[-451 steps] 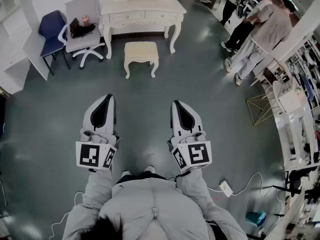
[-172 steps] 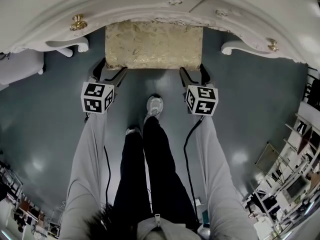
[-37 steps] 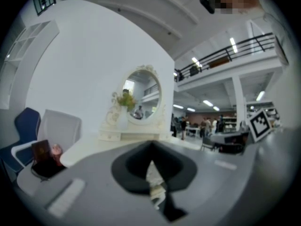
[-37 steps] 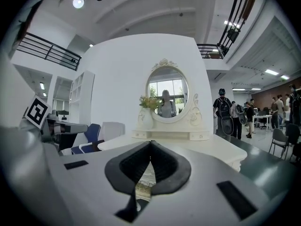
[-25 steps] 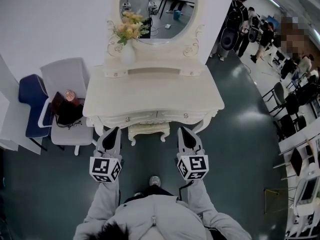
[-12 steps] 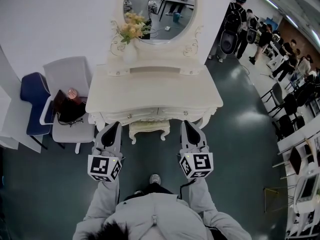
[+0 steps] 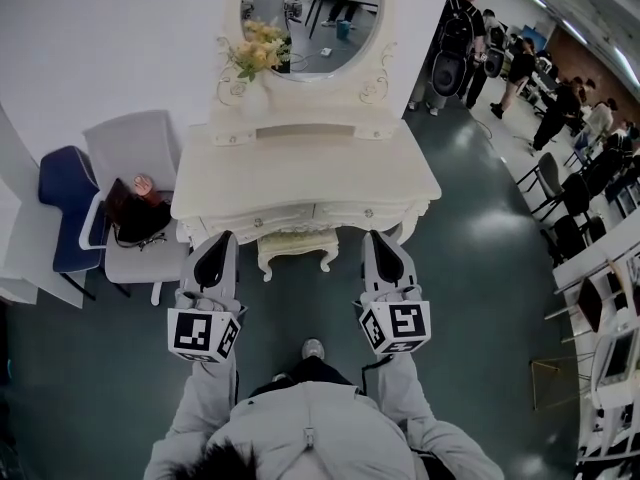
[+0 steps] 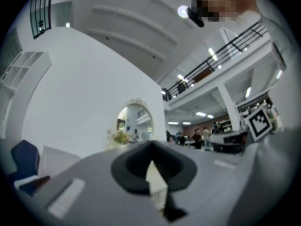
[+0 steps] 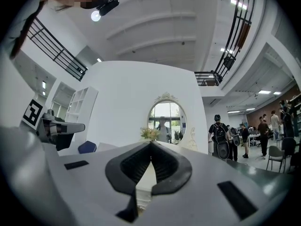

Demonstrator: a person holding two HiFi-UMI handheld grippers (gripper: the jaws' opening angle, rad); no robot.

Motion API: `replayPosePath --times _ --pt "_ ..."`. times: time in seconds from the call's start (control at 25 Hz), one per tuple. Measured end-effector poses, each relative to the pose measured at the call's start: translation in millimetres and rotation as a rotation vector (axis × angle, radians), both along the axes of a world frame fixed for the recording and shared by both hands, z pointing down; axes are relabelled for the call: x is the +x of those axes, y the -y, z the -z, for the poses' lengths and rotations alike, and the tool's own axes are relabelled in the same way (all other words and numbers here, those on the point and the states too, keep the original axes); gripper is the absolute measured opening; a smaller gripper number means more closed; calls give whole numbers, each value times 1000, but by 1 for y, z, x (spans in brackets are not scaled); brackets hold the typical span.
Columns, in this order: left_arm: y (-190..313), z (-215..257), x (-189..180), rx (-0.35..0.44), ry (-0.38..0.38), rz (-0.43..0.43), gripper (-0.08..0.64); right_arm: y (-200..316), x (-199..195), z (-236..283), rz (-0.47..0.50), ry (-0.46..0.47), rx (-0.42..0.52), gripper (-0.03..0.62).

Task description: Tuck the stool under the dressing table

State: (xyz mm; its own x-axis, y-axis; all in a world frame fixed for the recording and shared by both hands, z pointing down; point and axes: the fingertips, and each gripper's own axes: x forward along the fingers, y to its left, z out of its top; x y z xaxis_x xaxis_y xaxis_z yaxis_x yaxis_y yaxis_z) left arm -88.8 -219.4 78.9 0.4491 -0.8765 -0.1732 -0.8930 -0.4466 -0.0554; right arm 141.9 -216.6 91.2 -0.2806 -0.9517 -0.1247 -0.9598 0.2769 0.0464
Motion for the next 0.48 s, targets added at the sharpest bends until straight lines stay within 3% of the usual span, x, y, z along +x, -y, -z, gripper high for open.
replayPosePath --times 0.48 --pt "-13 10 -1 40 7 -9 5 -18 -4 7 -24 20 26 -9"
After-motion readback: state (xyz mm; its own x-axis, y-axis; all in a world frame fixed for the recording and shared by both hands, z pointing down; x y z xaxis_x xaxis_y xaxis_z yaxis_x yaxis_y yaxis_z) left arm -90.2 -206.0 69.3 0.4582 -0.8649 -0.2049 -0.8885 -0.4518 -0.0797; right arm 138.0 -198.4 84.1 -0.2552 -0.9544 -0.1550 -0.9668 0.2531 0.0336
